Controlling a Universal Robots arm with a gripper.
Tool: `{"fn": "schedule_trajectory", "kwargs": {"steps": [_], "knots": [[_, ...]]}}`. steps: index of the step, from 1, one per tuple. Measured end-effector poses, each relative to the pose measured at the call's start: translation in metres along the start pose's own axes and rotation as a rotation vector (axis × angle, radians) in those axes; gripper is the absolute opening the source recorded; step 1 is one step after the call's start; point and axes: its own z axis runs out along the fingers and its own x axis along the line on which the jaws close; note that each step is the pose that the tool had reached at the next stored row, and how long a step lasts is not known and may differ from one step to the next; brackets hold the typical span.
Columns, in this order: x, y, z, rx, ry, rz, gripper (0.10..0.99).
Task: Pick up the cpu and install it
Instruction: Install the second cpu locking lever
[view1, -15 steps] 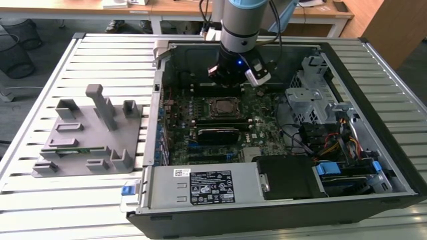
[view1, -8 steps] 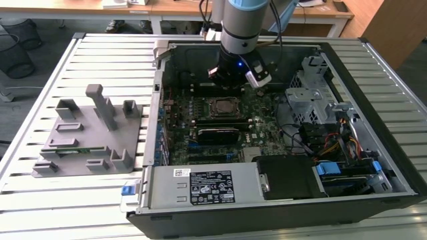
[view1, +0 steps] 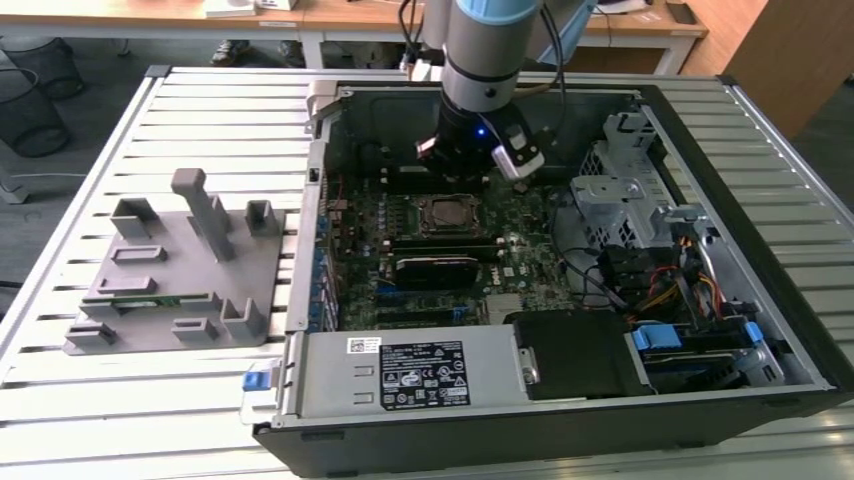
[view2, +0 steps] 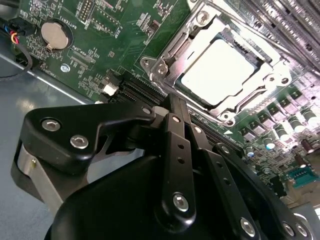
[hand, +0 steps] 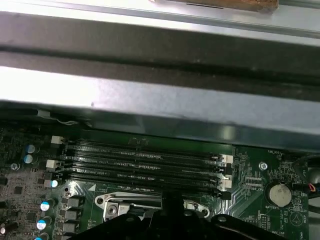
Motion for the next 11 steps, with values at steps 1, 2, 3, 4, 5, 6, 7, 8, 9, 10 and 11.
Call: {"fn": "schedule_trajectory", "kwargs": {"steps": [1, 2, 3, 4, 5, 6, 7, 8, 9, 10, 11], "knots": [[0.0001, -0.0007, -0.0001, 0.0, 0.0, 0.0, 0.106], [0.0001, -0.0013, -0.0003, 0.0, 0.0, 0.0, 0.106], [0.0002, -0.002, -0.0004, 0.0, 0.0, 0.0, 0.106], [0.0003, -0.0027, -0.0005, 0.0, 0.0, 0.0, 0.106], [0.0003, -0.0035, -0.0006, 0.0, 0.0, 0.0, 0.106], [0.0004, -0.0041, -0.0007, 0.0, 0.0, 0.0, 0.106], [0.0004, -0.0047, -0.0009, 0.0, 0.0, 0.0, 0.106], [0.0005, -0.0053, -0.001, 0.0, 0.0, 0.0, 0.106], [0.0006, -0.006, -0.0011, 0.0, 0.0, 0.0, 0.106], [0.0006, -0.0067, -0.0012, 0.0, 0.0001, 0.0, 0.106], [0.0007, -0.0074, -0.0014, 0.0, 0.0001, 0.0, 0.106]]}}
